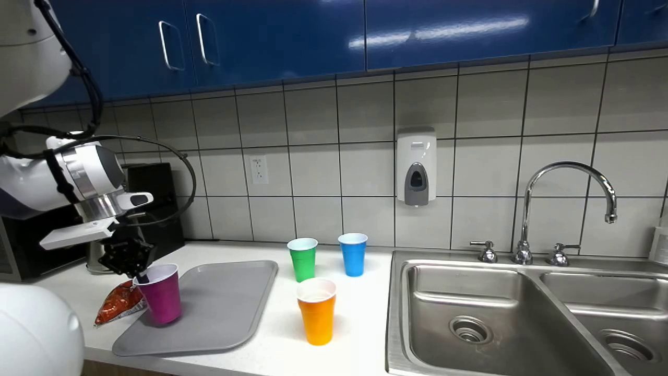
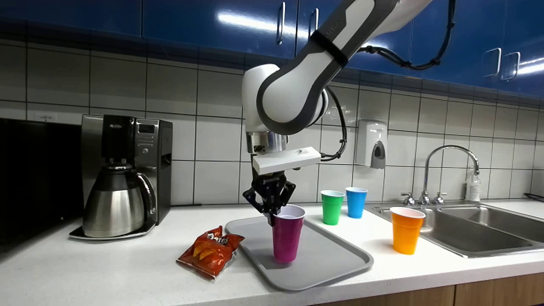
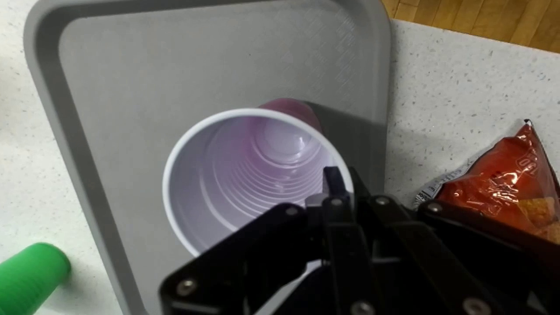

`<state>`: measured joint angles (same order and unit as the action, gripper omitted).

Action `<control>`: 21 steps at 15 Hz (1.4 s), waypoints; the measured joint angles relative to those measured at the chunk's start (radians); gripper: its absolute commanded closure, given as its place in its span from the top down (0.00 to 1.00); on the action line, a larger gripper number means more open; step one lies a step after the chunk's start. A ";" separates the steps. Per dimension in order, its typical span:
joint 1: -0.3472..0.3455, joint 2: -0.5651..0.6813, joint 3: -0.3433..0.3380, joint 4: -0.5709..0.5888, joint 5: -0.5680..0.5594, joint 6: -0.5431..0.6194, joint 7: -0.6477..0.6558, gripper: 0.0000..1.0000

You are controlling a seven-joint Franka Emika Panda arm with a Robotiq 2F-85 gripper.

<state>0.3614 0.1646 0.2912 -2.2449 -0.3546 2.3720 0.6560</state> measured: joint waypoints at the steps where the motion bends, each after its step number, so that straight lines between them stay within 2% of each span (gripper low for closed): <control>1: 0.003 0.009 -0.003 0.007 0.000 0.000 0.002 0.01; 4: 0.010 0.031 -0.010 0.024 0.000 0.000 0.006 0.01; 5: 0.014 0.037 -0.013 0.028 0.000 0.000 0.008 0.30; 6: 0.017 0.041 -0.017 0.032 0.000 0.000 0.011 0.31; 8: 0.022 0.049 -0.023 0.038 0.000 -0.002 0.022 0.44; 15: 0.034 0.052 -0.032 0.044 0.004 -0.010 0.044 0.96; 16: 0.034 0.051 -0.032 0.046 0.007 -0.010 0.044 1.00; 21: 0.034 0.017 -0.032 0.053 0.032 -0.030 0.044 1.00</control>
<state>0.3953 0.1821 0.2590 -2.1916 -0.3228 2.3416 0.7004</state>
